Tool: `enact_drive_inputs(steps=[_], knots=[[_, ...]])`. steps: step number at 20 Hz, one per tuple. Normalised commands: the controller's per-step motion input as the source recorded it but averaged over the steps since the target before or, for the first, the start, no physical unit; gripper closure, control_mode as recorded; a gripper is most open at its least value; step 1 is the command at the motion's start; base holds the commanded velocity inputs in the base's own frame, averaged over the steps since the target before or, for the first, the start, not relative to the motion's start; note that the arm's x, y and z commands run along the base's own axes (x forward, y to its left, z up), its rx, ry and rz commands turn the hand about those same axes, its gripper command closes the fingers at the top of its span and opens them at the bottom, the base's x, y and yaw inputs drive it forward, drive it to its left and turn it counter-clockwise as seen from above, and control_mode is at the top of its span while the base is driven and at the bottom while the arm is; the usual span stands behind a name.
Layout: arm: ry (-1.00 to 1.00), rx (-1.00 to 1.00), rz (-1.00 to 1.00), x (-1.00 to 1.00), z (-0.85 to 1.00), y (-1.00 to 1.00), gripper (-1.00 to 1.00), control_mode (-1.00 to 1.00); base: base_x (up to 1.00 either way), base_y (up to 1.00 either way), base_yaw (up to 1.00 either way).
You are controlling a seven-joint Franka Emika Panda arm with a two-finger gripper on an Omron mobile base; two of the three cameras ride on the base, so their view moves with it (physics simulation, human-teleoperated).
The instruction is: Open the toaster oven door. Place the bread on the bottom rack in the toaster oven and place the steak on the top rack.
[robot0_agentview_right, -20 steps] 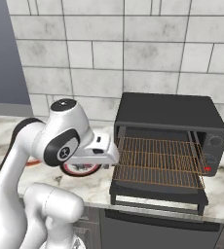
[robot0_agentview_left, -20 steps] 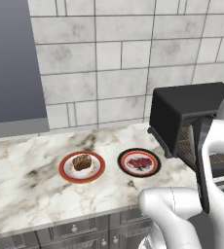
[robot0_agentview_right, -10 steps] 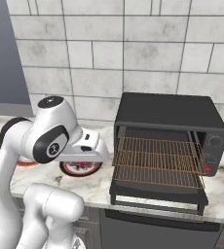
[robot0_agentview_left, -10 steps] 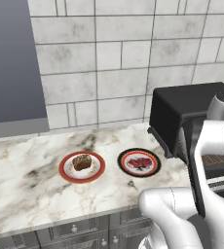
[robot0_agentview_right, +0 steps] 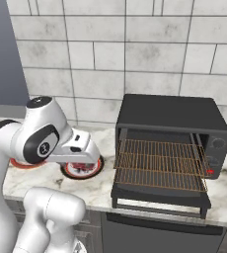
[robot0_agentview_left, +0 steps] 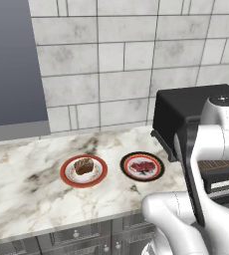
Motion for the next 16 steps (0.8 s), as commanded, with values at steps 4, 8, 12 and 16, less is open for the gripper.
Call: enact_drive_inputs(steps=[4, 8, 12, 16], knots=[[0.0, 0.0, -0.02, 0.08, 0.01, 0.27, -1.0, -1.0, 0.0, 0.0, 0.0], [0.0, 0.0, -0.01, 0.07, 0.0, 0.28, -1.0, -1.0, 0.0, 0.0, 0.0], [0.0, 0.0, -0.01, 0.09, 0.0, 0.31, -1.0, -1.0, 0.0, 0.0, 0.0], [0.0, 0.0, 0.0, 0.11, 0.0, 0.27, -1.0, -1.0, 0.0, 0.0, 0.0]])
